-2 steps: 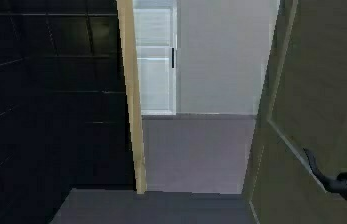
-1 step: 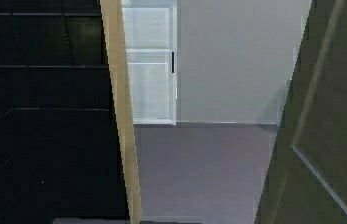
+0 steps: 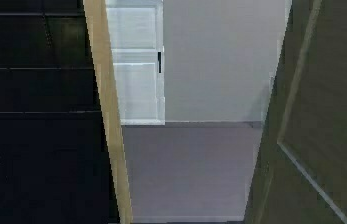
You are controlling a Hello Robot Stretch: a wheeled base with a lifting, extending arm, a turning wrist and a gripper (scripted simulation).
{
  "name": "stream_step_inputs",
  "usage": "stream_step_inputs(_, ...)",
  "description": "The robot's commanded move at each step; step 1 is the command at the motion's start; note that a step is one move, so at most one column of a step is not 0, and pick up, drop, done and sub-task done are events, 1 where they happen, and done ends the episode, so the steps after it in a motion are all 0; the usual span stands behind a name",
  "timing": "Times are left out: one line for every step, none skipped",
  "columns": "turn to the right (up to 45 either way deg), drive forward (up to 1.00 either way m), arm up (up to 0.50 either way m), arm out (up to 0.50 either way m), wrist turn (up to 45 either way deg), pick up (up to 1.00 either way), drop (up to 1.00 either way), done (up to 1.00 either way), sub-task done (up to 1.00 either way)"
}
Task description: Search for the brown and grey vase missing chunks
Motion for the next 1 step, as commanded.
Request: stream_step_inputs(0.0,1.00,0.00,0.00,0.0,0.00,0.00,0.00,0.00)
